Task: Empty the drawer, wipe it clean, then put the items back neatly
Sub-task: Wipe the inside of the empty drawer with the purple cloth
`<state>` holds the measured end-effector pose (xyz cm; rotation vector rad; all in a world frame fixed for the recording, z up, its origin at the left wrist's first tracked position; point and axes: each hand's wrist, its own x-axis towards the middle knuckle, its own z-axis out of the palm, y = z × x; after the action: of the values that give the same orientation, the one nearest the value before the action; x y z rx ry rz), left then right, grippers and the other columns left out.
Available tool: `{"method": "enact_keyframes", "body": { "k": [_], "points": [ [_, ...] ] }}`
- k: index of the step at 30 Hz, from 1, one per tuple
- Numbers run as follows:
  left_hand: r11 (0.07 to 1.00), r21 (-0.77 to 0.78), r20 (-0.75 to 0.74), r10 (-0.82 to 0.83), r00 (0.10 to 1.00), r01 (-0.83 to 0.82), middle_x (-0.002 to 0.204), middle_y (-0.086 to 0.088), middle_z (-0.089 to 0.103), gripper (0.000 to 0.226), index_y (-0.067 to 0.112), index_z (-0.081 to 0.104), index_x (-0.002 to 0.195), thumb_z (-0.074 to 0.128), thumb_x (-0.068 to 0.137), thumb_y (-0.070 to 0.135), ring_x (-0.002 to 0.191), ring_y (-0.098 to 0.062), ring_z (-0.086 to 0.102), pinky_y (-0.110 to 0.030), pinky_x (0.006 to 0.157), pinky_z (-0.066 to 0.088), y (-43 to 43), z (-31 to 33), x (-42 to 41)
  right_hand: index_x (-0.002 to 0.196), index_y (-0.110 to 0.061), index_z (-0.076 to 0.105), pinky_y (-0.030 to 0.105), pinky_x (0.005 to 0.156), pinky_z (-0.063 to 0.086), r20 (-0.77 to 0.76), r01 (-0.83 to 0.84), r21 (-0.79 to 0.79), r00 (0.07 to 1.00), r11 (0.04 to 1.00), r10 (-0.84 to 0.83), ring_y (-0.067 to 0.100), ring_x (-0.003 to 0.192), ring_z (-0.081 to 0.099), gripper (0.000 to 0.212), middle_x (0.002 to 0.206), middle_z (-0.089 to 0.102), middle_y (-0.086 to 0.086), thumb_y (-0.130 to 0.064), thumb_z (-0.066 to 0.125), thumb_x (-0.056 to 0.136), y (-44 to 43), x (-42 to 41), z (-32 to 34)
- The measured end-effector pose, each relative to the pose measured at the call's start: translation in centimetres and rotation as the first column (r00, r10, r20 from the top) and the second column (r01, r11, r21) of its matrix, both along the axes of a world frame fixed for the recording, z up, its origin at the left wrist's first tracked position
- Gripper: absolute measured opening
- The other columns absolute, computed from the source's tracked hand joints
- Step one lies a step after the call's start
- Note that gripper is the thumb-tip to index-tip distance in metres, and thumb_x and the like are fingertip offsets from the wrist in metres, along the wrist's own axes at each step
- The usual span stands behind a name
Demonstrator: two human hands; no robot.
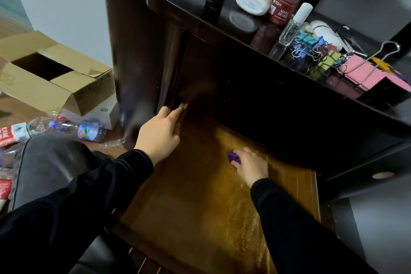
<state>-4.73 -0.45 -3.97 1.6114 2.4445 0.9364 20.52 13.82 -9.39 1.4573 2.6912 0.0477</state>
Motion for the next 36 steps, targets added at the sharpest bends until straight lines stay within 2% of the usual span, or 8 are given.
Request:
{"method": "enact_keyframes", "body": {
  "k": [2,7,14,17,21,24,30,36],
  "points": [
    [1.000,0.004,0.000,-0.001,1.000,0.001,0.110,-0.001,0.051,0.052,0.020,0.041,0.151,0.049,0.099,0.022,0.089,-0.029,0.061,-0.038,0.072,0.051,0.0,0.1,0.1,0.132,-0.028,0.055,0.033,0.080,0.050,0.032,0.050,-0.017,0.998,0.999,-0.049,0.023,0.109,0.063,0.036,0.124,0.062,-0.001,-0.039,0.061,0.098,1.8,-0.9,0.3],
    [1.000,0.002,0.013,0.003,1.000,-0.003,0.113,-0.003,0.052,0.051,0.021,0.042,0.150,0.049,0.099,0.023,0.092,-0.031,0.061,-0.040,0.075,0.051,-0.1,0.3,0.1,0.121,-0.028,0.054,0.034,0.081,0.052,0.070,-0.028,-0.100,0.997,0.995,0.035,0.020,0.101,0.064,0.031,0.119,0.058,-0.005,-0.036,0.067,0.094,-1.6,0.0,1.0],
    [1.000,-0.004,0.021,0.002,1.000,-0.002,0.116,-0.003,0.052,0.052,0.021,0.041,0.151,0.048,0.100,0.023,0.095,-0.031,0.060,-0.041,0.076,0.052,-0.3,0.5,0.2,0.112,-0.031,0.047,0.034,0.080,0.056,0.081,-0.357,-0.345,0.910,0.868,0.406,0.015,0.090,0.060,0.033,0.110,0.052,-0.008,-0.036,0.071,0.090,-12.7,3.7,1.1],
    [1.000,0.000,0.023,0.001,1.000,-0.001,0.115,-0.002,0.051,0.052,0.021,0.041,0.151,0.048,0.100,0.023,0.094,-0.030,0.060,-0.039,0.076,0.052,-0.3,0.3,0.0,0.114,-0.034,0.051,0.026,0.082,0.055,0.071,-0.283,-0.316,0.945,0.906,0.320,0.009,0.088,0.061,0.030,0.111,0.054,-0.012,-0.039,0.070,0.091,-10.0,3.1,1.1],
    [1.000,-0.001,0.017,0.004,1.000,-0.004,0.114,-0.002,0.052,0.052,0.021,0.042,0.151,0.049,0.099,0.022,0.092,-0.030,0.060,-0.040,0.075,0.052,-0.2,0.1,-0.1,0.125,-0.032,0.055,0.027,0.077,0.047,0.053,0.003,-0.090,0.999,0.996,0.002,0.017,0.099,0.064,0.029,0.119,0.060,-0.004,-0.039,0.061,0.097,-0.5,1.4,0.7],
    [1.000,-0.003,0.004,0.003,1.000,-0.003,0.113,-0.003,0.052,0.052,0.021,0.043,0.150,0.049,0.099,0.022,0.092,-0.030,0.061,-0.041,0.074,0.052,-0.1,0.2,0.0,0.140,-0.029,0.049,0.027,0.079,0.041,0.096,0.148,-0.129,0.986,0.980,-0.136,0.024,0.111,0.063,0.040,0.128,0.063,0.002,-0.040,0.053,0.102,4.2,0.6,0.7],
    [1.000,-0.005,0.011,-0.004,1.000,0.005,0.115,-0.004,0.052,0.051,0.021,0.043,0.150,0.048,0.099,0.022,0.094,-0.031,0.061,-0.042,0.076,0.053,-0.3,0.5,0.2,0.118,-0.031,0.052,0.029,0.076,0.051,0.169,-0.077,-0.186,0.979,0.979,0.110,0.016,0.091,0.062,0.028,0.114,0.057,-0.006,-0.037,0.066,0.094,-3.0,1.7,2.3],
    [1.000,-0.024,0.033,0.001,0.999,-0.001,0.119,-0.006,0.052,0.051,0.021,0.042,0.151,0.046,0.100,0.022,0.099,-0.033,0.061,-0.044,0.080,0.052,-0.6,1.0,0.3,0.104,-0.032,0.047,0.023,0.070,0.046,0.113,-0.365,-0.512,0.869,0.778,0.482,0.009,0.082,0.054,0.027,0.102,0.046,-0.012,-0.037,0.070,0.091,-13.2,5.3,2.6]
  ]
}}
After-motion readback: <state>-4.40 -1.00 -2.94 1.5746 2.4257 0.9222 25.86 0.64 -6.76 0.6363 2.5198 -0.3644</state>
